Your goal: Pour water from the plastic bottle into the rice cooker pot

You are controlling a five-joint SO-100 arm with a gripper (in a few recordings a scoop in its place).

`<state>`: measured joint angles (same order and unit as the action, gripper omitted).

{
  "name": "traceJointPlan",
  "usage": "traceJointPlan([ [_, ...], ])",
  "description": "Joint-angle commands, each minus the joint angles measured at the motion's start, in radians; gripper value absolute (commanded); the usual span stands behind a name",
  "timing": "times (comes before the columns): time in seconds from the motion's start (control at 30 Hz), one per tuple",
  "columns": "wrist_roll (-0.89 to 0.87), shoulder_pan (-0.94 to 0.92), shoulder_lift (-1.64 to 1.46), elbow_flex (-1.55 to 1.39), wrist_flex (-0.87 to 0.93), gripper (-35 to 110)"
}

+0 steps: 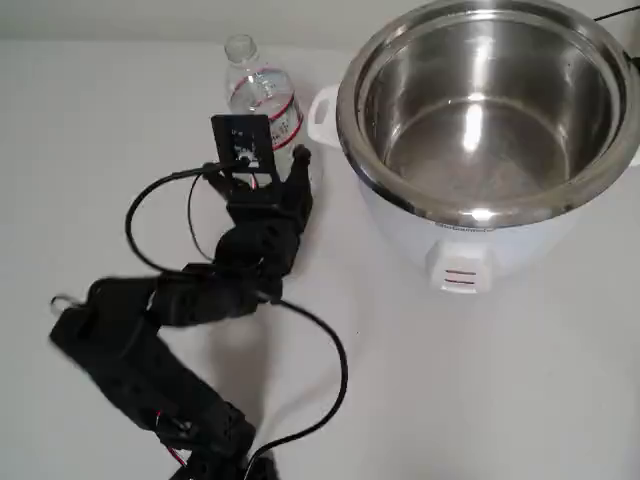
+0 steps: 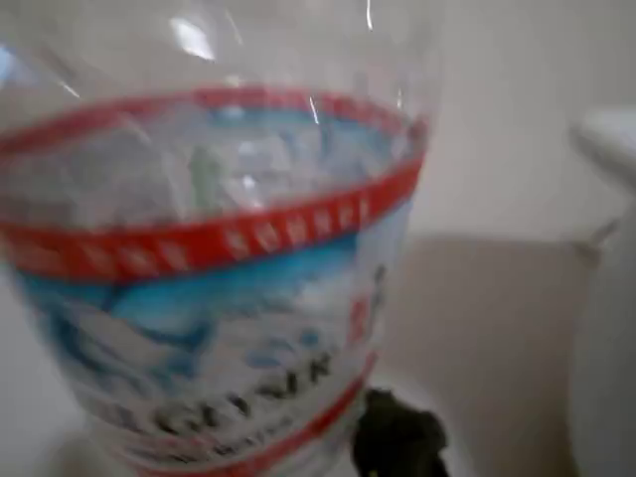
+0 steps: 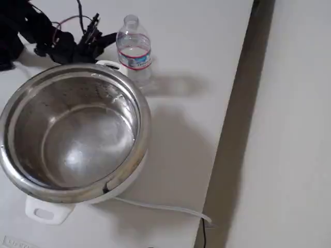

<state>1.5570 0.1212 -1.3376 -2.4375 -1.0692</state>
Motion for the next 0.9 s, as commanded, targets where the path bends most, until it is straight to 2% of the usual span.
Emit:
traceJointPlan([
  [0.0, -0.009, -0.018, 0.103, 0.158, -0.086, 57],
  [0.2, -0.017, -0.031, 0.253, 0.333, -0.104, 56],
  [0.37, -0.020, -0.049, 0.345, 0.445, -0.109, 49],
  [0.67, -0.049, -0.052, 0.344, 0.469, -0.141, 16],
  [0.87, -0.060, -0.041, 0.295, 0.457, -0.147, 12],
])
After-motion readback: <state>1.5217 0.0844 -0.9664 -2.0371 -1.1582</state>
